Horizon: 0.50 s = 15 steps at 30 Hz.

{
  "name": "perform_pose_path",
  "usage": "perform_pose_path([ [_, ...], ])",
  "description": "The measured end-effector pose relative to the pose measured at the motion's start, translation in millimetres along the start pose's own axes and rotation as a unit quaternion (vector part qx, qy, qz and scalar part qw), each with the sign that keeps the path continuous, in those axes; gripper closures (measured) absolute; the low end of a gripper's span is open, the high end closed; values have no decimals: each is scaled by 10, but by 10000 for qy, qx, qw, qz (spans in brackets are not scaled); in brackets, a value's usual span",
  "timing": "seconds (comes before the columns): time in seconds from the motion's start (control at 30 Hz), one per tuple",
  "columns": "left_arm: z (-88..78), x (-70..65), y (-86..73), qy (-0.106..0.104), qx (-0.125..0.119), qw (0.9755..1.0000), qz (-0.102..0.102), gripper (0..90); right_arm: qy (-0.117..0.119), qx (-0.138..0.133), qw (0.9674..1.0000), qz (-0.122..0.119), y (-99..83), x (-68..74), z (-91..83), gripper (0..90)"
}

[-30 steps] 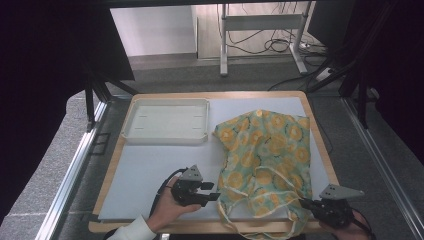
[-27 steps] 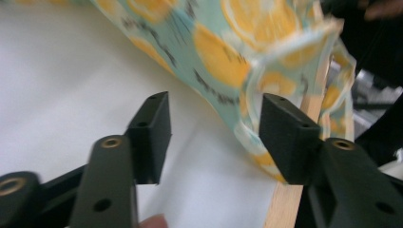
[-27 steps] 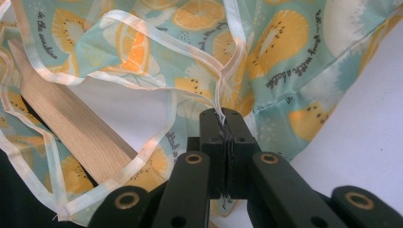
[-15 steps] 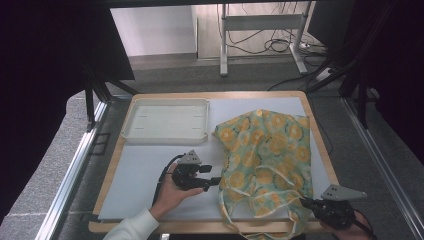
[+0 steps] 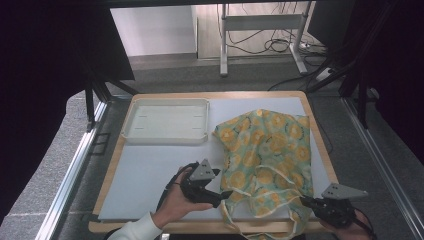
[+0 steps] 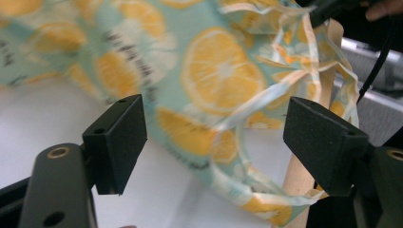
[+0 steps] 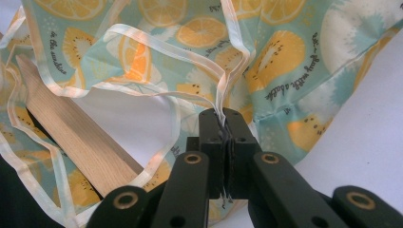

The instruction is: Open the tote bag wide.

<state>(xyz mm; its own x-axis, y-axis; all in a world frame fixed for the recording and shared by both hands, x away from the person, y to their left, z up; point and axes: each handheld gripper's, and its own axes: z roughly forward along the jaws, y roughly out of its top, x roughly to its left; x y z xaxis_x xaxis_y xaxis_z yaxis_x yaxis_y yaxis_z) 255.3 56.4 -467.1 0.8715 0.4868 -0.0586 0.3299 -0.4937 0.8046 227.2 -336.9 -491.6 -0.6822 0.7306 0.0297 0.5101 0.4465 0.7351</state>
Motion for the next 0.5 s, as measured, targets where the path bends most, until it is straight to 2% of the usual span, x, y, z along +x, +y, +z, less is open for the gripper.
perform_pose_path([
  [0.1, 110, -77, 36, 128, 202, 9995, 203, 190, 9, -9, 10000, 23, 2, 1, -6, 873],
  [0.17, 202, -99, 43, 257, 324, 9989, 241, 168, 20, -20, 10000, 28, 4, 0, -7, 873],
  [0.23, 296, -109, 38, 345, 516, 9975, 331, 157, 35, -22, 10000, 26, 6, 2, -6, 872],
  [0.33, 424, -111, 21, 634, 689, 9948, 389, 154, 43, -20, 10000, 27, 8, 3, -5, 871],
  [0.4, 471, -87, 19, 802, 668, 9939, 351, 191, 41, -20, 10000, 35, 9, 0, -4, 870],
  [0.5, 511, -57, 23, 870, 614, 9937, 365, 317, 42, -25, 10000, 41, 9, -1, -8, 869],
])
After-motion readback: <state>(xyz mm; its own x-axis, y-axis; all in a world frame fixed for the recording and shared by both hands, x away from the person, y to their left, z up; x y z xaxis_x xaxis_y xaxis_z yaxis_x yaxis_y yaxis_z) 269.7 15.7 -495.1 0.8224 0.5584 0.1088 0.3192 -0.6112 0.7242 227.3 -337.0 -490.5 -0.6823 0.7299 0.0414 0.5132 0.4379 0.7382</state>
